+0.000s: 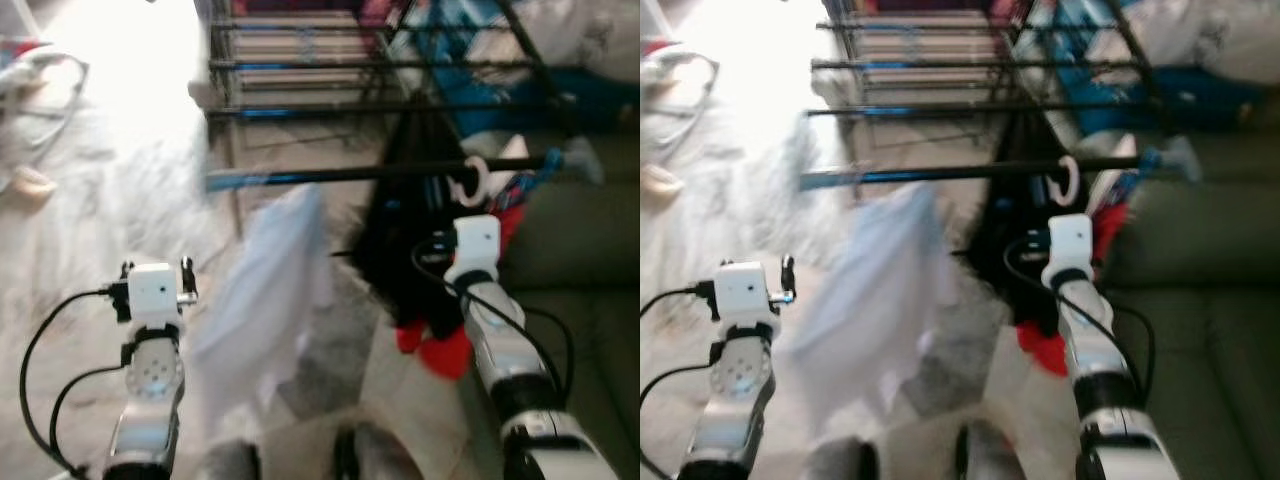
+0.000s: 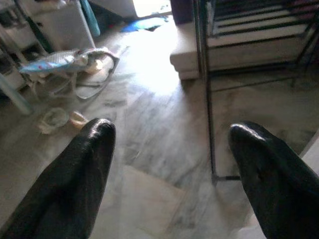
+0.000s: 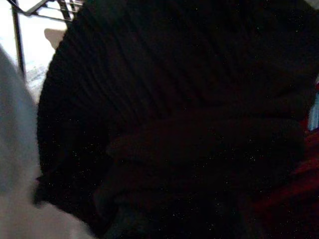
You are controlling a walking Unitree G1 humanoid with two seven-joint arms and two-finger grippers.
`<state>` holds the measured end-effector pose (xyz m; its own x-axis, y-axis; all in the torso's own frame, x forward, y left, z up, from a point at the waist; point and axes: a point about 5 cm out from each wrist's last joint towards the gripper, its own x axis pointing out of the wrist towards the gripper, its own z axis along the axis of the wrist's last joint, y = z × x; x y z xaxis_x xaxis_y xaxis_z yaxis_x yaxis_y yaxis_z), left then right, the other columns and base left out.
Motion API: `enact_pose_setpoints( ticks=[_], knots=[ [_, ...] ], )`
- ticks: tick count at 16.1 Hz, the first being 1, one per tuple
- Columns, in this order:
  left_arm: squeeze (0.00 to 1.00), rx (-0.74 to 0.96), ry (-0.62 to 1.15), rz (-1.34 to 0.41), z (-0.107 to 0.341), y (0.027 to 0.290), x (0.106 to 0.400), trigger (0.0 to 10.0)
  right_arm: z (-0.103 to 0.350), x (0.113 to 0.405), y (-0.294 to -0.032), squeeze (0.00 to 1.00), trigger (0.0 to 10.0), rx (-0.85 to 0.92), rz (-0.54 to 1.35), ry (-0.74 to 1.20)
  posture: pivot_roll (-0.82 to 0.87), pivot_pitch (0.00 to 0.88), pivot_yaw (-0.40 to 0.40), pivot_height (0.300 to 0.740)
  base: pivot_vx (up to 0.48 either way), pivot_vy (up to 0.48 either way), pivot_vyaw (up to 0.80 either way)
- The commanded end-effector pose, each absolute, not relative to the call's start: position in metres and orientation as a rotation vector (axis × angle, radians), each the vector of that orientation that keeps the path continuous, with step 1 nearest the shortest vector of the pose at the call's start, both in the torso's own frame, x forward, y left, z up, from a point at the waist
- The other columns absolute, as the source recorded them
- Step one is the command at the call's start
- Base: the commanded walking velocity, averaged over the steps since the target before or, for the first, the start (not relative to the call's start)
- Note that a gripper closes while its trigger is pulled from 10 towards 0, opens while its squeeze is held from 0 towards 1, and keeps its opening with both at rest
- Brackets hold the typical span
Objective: Hang hanger
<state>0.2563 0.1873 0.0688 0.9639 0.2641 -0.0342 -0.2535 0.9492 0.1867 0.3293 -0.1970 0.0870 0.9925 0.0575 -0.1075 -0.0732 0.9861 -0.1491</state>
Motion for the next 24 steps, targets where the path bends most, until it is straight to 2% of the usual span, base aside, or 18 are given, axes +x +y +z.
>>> enact_pose_setpoints(
  ticks=[1,3,6,11,16,17,19,24],
  knots=[
    [0.0,0.18,0.076,0.259,0.066,0.185,0.254,10.0,0.093,0.335,-0.195,0.0,10.0,-0.15,0.083,0.099,0.04,0.131,-0.061,0.74,0.0,0.0,0.0],
    [0.0,0.177,0.079,0.258,0.065,0.184,0.254,10.0,0.099,0.345,-0.177,0.0,10.0,-0.138,0.164,0.118,0.04,0.132,-0.061,0.74,0.0,0.0,0.0],
    [0.0,0.174,0.081,0.257,0.065,0.184,0.255,10.0,0.088,0.343,-0.15,0.0,10.0,-0.167,0.312,0.196,0.05,0.135,-0.061,0.74,0.0,0.0,0.0],
    [0.0,0.169,0.093,0.253,0.064,0.181,0.255,10.0,0.069,0.352,-0.132,0.0,10.0,-0.116,0.311,0.41,0.07,0.145,-0.071,0.74,0.0,0.0,0.0],
    [0.0,0.149,0.101,0.244,0.062,0.174,0.254,10.0,0.044,0.331,-0.142,0.0,10.0,-0.111,0.319,0.485,0.05,0.154,-0.078,0.74,0.0,0.0,0.0],
    [0.0,0.149,0.099,0.246,0.063,0.174,0.254,10.0,0.054,0.332,-0.148,0.0,10.0,-0.064,0.279,0.356,0.05,0.156,-0.082,0.74,0.0,0.0,0.0],
    [0.0,0.143,0.09,0.251,0.064,0.176,0.254,10.0,0.064,0.324,-0.16,0.0,10.0,-0.076,0.212,0.236,0.04,0.158,-0.083,0.74,0.0,0.0,0.0],
    [0.0,0.11,0.082,0.224,0.068,0.174,0.26,10.0,0.069,0.259,-0.184,0.0,10.0,-0.066,0.099,0.063,0.01,0.166,-0.052,0.74,0.0,0.0,0.0]
  ],
)
